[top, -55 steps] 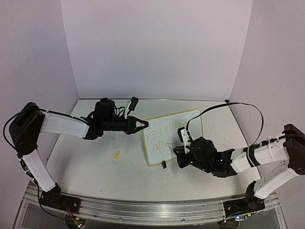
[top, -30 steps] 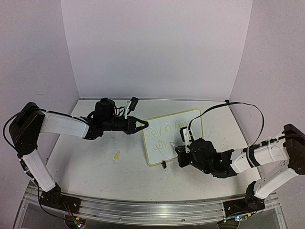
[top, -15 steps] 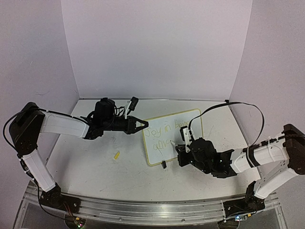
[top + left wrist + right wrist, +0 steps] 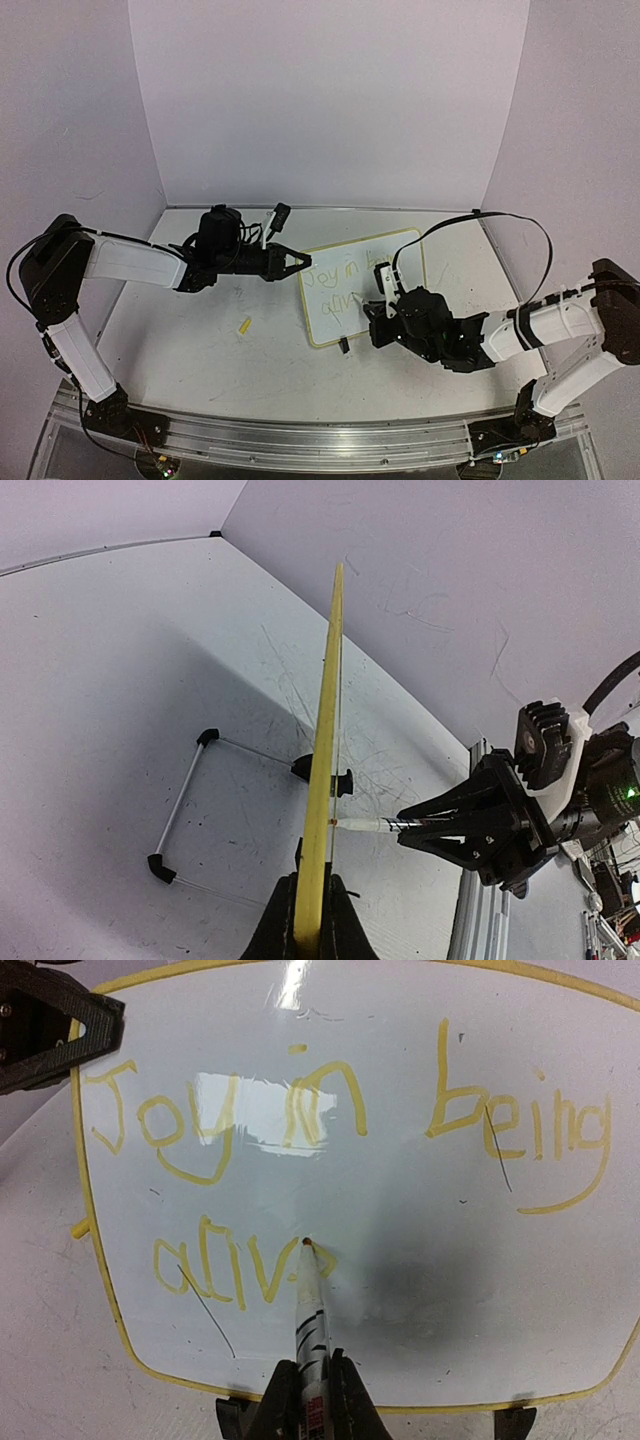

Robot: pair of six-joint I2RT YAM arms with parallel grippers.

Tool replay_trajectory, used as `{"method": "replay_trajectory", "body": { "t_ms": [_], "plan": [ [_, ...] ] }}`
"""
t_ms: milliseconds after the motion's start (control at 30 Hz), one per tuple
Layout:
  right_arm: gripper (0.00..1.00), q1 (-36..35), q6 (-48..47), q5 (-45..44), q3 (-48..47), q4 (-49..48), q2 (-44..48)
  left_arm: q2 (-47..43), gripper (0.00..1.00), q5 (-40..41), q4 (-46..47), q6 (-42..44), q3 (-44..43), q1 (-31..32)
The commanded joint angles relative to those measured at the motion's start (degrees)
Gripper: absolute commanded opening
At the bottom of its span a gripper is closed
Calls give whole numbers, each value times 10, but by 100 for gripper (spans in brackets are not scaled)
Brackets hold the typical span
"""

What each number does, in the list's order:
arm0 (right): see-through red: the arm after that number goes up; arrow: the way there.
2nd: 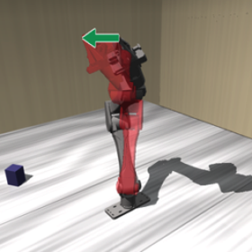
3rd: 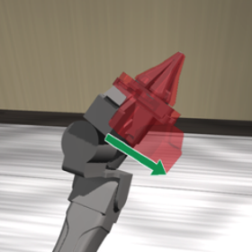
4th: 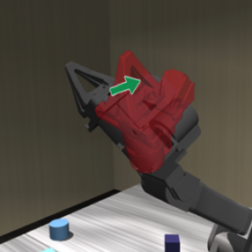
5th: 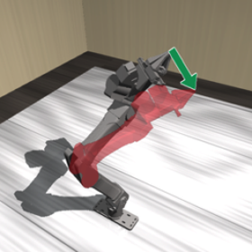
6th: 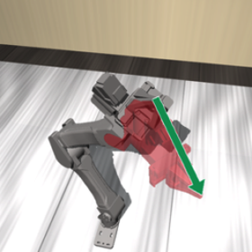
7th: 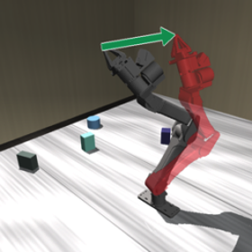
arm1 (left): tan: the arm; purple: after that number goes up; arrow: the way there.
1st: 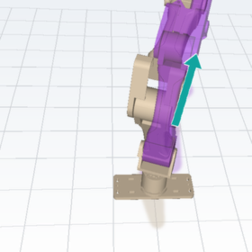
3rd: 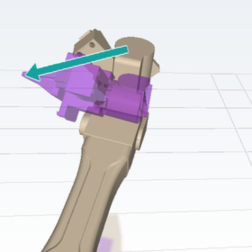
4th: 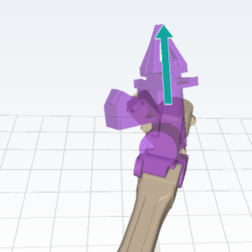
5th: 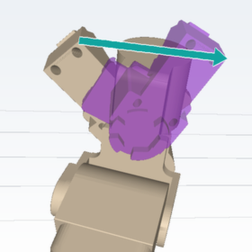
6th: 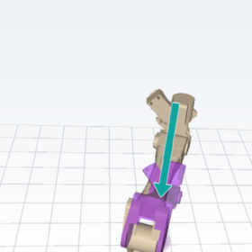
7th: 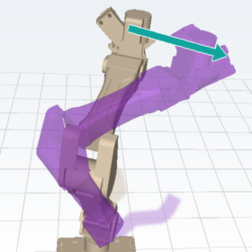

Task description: Write a sentence on the whiteboard

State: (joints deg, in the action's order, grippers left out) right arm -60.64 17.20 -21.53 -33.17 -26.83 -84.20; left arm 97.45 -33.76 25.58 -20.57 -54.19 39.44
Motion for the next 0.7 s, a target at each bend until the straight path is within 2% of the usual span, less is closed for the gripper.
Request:
{"method": "replay_trajectory", "body": {
  "t_ms": [0,667],
  "plan": [
    [0,-1,4,9,-12,0,-8,3,0,79,-63,41,-4,-5],
    [0,-14,45,0,24,28,-2,1,0,81,-65,40,-3,-5]
  ]
}}
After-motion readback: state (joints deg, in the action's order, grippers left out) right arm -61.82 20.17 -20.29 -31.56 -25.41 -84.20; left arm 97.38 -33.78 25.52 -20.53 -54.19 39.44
